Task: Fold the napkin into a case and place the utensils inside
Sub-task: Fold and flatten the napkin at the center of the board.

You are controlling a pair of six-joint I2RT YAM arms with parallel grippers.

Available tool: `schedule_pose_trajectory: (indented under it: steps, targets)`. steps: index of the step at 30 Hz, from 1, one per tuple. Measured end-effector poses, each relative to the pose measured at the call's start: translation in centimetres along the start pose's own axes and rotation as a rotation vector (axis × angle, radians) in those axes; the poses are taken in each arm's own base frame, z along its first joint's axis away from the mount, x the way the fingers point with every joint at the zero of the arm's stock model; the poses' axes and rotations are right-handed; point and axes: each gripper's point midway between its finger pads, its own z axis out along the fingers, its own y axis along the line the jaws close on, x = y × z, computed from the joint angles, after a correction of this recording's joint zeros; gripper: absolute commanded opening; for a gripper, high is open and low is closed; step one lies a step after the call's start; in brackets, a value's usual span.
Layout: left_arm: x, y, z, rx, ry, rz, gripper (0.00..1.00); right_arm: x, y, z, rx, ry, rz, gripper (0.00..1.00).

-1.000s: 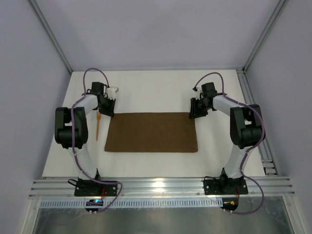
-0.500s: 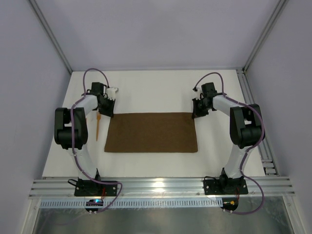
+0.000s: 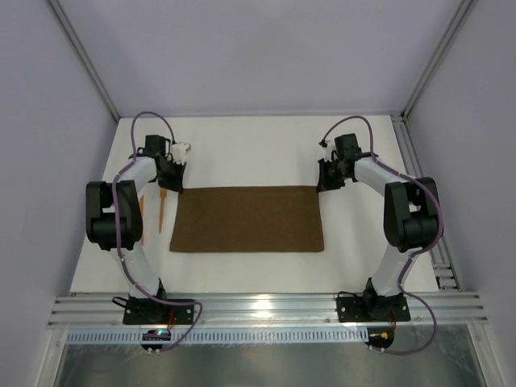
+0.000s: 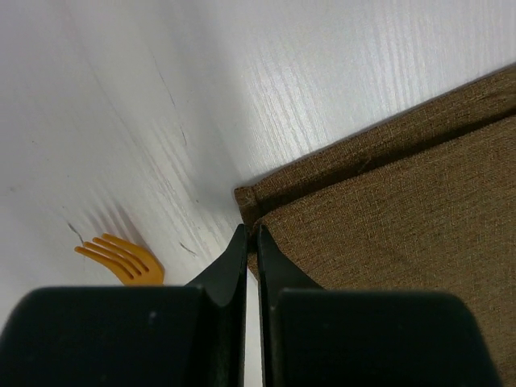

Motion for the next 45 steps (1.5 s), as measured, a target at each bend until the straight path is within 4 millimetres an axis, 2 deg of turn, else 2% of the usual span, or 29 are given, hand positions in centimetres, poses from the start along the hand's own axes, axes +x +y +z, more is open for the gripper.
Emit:
schedule_pose_trajectory:
  steps: [4, 12, 18, 22, 28, 31, 35, 39, 45]
  targets:
    - [-0.5, -0.1, -0.8, -0.006, -0.02, 0.006, 0.0, -1.1, 0.6, -1.1, -0.009, -0.042, -0.015, 0.03]
    - [-0.9, -0.1, -1.2, -0.012, -0.032, 0.009, 0.0, -1.3, 0.6, -1.2, -0.012, -0.054, -0.001, 0.03]
    - [-2.1, -0.3, -2.6, -0.016, -0.08, 0.011, 0.0, -1.8, -0.4, -1.3, -0.01, -0.07, 0.053, 0.03]
    - [-2.6, -0.5, -2.7, -0.004, -0.097, -0.001, 0.0, -2.1, -0.9, -0.6, -0.024, -0.069, 0.077, 0.03]
    - [-2.9, -0.2, -1.6, -0.003, -0.093, -0.022, 0.0, -1.7, -1.2, 0.7, -0.028, -0.044, 0.097, 0.03]
    - [-3.2, 0.2, -0.9, -0.006, -0.089, -0.035, 0.0, -2.3, -1.4, 0.9, -0.022, -0.052, 0.1, 0.03]
    - [-3.9, 1.2, 0.7, -0.023, -0.075, -0.056, 0.0, -3.4, -1.8, 2.0, -0.014, -0.061, 0.106, 0.03]
    - [-3.1, 1.6, 2.5, -0.027, -0.036, -0.073, 0.0, -3.4, -2.3, 3.4, -0.007, -0.027, 0.138, 0.03]
    - [-3.4, 1.6, 2.5, -0.039, -0.037, -0.069, 0.0, -4.1, -2.7, 3.6, 0.013, -0.025, 0.146, 0.03]
